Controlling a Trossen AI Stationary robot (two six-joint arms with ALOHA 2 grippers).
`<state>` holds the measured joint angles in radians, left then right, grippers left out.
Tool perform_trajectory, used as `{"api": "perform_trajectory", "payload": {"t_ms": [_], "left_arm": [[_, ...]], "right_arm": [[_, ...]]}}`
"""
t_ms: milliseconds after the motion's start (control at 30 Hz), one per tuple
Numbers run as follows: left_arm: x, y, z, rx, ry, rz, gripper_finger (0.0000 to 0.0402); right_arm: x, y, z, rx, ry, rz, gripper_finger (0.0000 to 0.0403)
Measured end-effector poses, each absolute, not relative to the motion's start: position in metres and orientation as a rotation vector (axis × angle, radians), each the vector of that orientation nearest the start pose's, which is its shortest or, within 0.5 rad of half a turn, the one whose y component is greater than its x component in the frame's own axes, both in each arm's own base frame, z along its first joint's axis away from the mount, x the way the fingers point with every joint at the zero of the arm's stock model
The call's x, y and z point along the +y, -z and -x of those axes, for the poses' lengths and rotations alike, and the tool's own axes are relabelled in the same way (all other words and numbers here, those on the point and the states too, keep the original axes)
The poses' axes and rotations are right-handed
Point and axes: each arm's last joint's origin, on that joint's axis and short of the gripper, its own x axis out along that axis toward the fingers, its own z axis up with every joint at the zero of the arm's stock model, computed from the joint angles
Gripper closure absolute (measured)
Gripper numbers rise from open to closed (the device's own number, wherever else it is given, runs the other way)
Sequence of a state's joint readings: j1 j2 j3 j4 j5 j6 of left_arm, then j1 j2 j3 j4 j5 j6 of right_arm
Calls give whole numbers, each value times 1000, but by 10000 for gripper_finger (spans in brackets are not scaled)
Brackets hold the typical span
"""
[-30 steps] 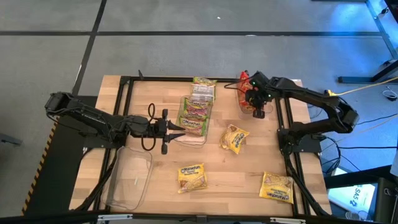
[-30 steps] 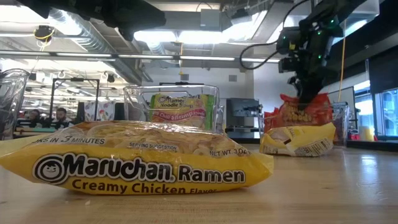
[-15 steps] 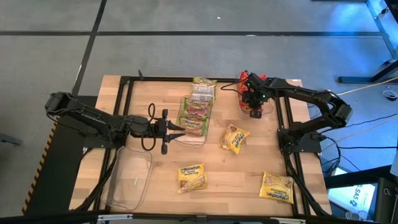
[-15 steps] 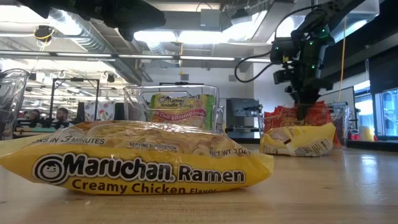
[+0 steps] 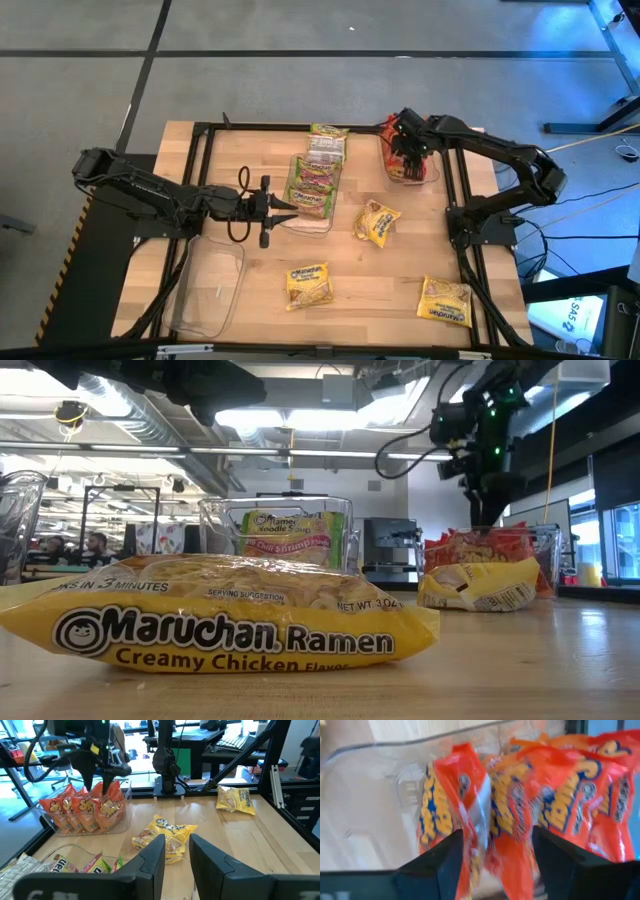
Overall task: Sort Maruchan noodles
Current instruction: Put the orange noodle pack into the top right transparent bin, then adjust the middle transparent bin
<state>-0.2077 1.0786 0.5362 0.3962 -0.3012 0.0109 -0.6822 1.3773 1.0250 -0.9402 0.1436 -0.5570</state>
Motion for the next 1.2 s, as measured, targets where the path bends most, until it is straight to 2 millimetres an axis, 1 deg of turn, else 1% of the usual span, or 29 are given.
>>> {"api": "perform_trajectory", "payload": {"t_ms": [100, 200, 233, 333, 433, 567, 667, 767, 867, 1033, 1100, 1200], "left_arm": [[-39, -247, -227, 144, -93, -48, 320], [-39, -247, -227, 143, -93, -48, 320], [-39, -247, -227, 143, -93, -48, 320], [-39, -247, -227, 143, -93, -48, 320], [-39, -247, -227, 145, -93, -48, 320], [-39, -244, -229, 161, -110, -47, 320], [-39, -242, -231, 168, -125, -34, 320], [-37, -240, -232, 176, -137, -31, 320], [-33, -239, -232, 184, -174, -35, 320], [-27, -237, -232, 204, -226, -9, 320], [-27, -236, -232, 218, -229, -12, 320], [-27, -236, -232, 217, -229, -11, 320]], "right_arm": [[-152, -256, -192, 1430, 328, 86, 190], [-145, -269, -197, 1393, 332, 86, 194], [-142, -273, -200, 1365, 329, 88, 196], [-136, -276, -213, 1253, 299, 68, 202], [-135, -275, -230, 1061, 275, 48, 207], [-134, -260, -248, 825, 284, 77, 214], [-133, -242, -258, 721, 280, 105, 219], [-130, -221, -267, 699, 218, 90, 227], [-128, -199, -278, 741, 180, 71, 238], [-127, -167, -294, 800, 144, 55, 274], [-125, -158, -298, 810, 131, 38, 292], [-126, -154, -302, 777, 110, 13, 317]]}}
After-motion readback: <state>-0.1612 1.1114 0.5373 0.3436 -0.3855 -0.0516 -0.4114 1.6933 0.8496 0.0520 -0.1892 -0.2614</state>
